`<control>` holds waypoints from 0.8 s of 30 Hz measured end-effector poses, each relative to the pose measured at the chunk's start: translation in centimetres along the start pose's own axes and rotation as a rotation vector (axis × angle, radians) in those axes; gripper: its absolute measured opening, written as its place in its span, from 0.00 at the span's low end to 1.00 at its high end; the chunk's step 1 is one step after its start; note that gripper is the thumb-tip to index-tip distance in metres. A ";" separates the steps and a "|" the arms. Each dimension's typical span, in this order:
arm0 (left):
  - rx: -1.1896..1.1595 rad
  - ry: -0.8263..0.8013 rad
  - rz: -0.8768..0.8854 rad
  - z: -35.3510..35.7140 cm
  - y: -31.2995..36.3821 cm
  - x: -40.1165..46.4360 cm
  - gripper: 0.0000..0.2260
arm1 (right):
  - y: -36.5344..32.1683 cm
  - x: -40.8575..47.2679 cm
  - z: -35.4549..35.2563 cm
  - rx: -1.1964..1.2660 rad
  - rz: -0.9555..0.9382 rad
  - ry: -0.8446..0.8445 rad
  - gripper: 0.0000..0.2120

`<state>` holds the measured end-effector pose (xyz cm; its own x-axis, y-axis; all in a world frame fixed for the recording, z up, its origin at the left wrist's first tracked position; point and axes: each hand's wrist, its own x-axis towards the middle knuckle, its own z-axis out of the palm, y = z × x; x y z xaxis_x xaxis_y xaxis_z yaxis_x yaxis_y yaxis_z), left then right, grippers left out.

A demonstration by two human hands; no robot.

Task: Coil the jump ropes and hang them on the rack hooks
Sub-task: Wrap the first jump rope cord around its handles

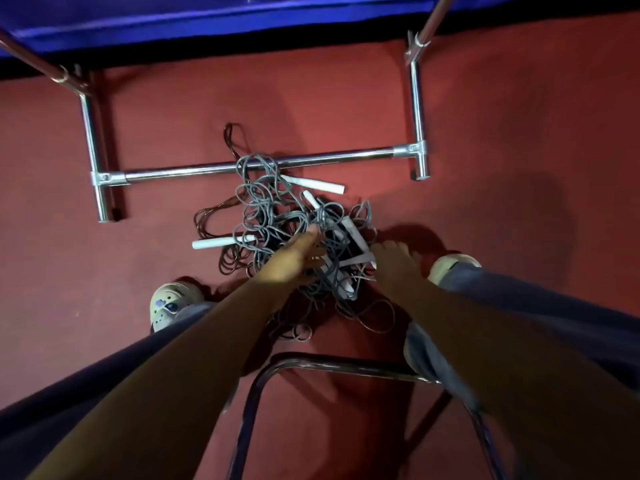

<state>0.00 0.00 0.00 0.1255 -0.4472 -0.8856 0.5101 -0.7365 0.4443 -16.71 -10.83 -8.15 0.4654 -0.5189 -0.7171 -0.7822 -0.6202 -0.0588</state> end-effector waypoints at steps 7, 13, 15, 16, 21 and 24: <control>-0.202 -0.001 -0.060 0.3 -0.6 1.2 0.17 | 0.0 0.9 0.9 -0.064 0.000 -0.127 0.16; -0.204 0.051 0.001 1.3 -0.2 -0.4 0.09 | 0.2 -2.4 -4.0 0.124 -0.102 -0.170 0.14; -0.123 0.090 0.060 1.8 0.7 -2.2 0.10 | 0.2 -4.7 -7.8 0.340 -0.038 -0.143 0.10; -0.064 0.083 0.111 2.0 1.0 -3.0 0.14 | 0.1 -5.7 -9.3 0.431 -0.010 -0.101 0.07; 0.087 0.083 0.372 4.4 4.8 -10.2 0.26 | -0.7 -14.4 -17.8 0.631 -0.187 0.151 0.15; 0.157 0.105 0.517 6.7 7.7 -15.4 0.25 | -1.4 -20.0 -22.3 0.636 -0.331 0.319 0.20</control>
<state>-3.69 -2.17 17.94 0.4141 -0.7241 -0.5516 0.2273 -0.5045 0.8329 -15.66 -12.70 21.78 0.7368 -0.5695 -0.3646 -0.6245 -0.3663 -0.6898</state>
